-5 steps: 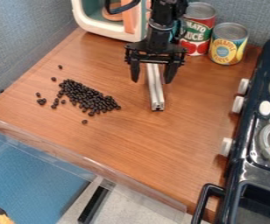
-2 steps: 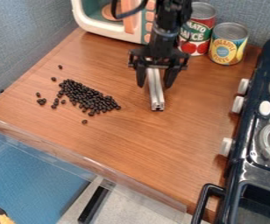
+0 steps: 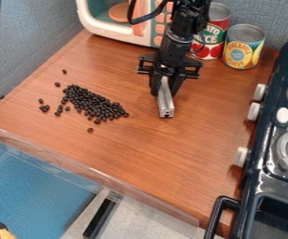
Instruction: Sweep into pile
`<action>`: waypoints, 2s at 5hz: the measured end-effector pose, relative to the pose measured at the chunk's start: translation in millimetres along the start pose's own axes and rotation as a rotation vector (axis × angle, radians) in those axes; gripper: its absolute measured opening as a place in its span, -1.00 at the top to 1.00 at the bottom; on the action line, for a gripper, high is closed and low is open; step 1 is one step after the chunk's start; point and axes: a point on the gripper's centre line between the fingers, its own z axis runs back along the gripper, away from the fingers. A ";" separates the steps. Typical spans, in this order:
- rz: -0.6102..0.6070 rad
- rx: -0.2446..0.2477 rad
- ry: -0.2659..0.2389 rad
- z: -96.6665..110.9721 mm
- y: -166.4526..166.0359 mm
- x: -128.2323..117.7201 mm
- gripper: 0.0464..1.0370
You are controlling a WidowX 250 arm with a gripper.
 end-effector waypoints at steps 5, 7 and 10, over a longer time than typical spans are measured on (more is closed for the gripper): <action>-0.460 -0.282 -0.099 39.6 69.8 54.3 0.32; -0.533 -0.168 -0.118 35.3 120.6 63.8 0.32; -0.538 0.093 -0.155 12.6 179.6 64.8 0.32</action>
